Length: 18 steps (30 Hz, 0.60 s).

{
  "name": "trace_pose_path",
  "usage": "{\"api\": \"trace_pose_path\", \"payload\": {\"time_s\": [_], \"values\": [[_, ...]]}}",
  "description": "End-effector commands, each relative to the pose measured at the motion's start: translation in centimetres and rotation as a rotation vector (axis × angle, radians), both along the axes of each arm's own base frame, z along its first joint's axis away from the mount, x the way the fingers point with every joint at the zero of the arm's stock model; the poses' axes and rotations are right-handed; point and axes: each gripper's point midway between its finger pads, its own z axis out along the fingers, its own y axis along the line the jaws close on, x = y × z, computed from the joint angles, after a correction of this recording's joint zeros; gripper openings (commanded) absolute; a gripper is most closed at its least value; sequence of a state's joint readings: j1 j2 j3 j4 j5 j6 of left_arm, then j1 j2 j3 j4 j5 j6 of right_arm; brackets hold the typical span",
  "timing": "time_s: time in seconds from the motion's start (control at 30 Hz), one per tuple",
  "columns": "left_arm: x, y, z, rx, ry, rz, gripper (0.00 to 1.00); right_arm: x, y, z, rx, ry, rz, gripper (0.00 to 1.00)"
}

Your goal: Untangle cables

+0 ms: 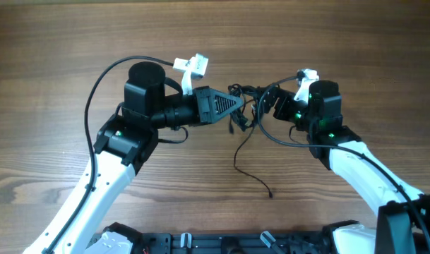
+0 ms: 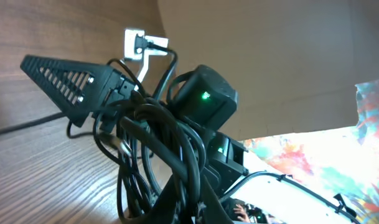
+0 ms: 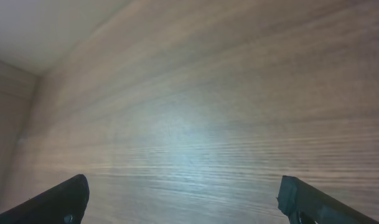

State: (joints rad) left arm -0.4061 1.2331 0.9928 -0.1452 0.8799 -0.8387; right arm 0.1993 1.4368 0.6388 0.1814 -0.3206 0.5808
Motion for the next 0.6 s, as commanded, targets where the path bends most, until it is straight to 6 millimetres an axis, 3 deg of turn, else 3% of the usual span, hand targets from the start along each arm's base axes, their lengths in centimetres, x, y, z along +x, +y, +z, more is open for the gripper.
{"api": "trace_pose_path", "payload": {"time_s": [0.0,0.1,0.17,0.27,0.37,0.43,0.57], "values": [[1.4,1.0,-0.2,0.060,-0.069,0.082,0.04,-0.3,0.3,-0.2,0.018,0.018,0.028,1.00],[1.6,1.4,-1.0,0.087,-0.039,0.105,0.05,-0.4,0.0,-0.5,0.015,0.032,0.021,1.00],[1.6,1.4,-1.1,0.088,-0.037,0.106,0.05,-0.3,-1.6,-1.2,-0.012,0.060,-0.039,1.00],[2.2,1.7,-1.3,0.107,-0.044,0.148,0.05,-0.4,-2.2,-1.3,0.016,0.080,-0.043,1.00],[3.3,2.4,-1.6,0.134,-0.054,0.213,0.04,-1.0,-6.3,-3.5,0.012,0.219,-0.258,1.00],[3.7,2.6,-1.7,0.146,-0.059,0.240,0.04,-1.7,-7.6,-4.2,0.062,0.286,-0.305,1.00],[4.2,2.8,-1.6,0.189,-0.168,0.231,0.04,-3.9,-1.4,-0.4,0.211,0.134,0.226,1.00]]}}
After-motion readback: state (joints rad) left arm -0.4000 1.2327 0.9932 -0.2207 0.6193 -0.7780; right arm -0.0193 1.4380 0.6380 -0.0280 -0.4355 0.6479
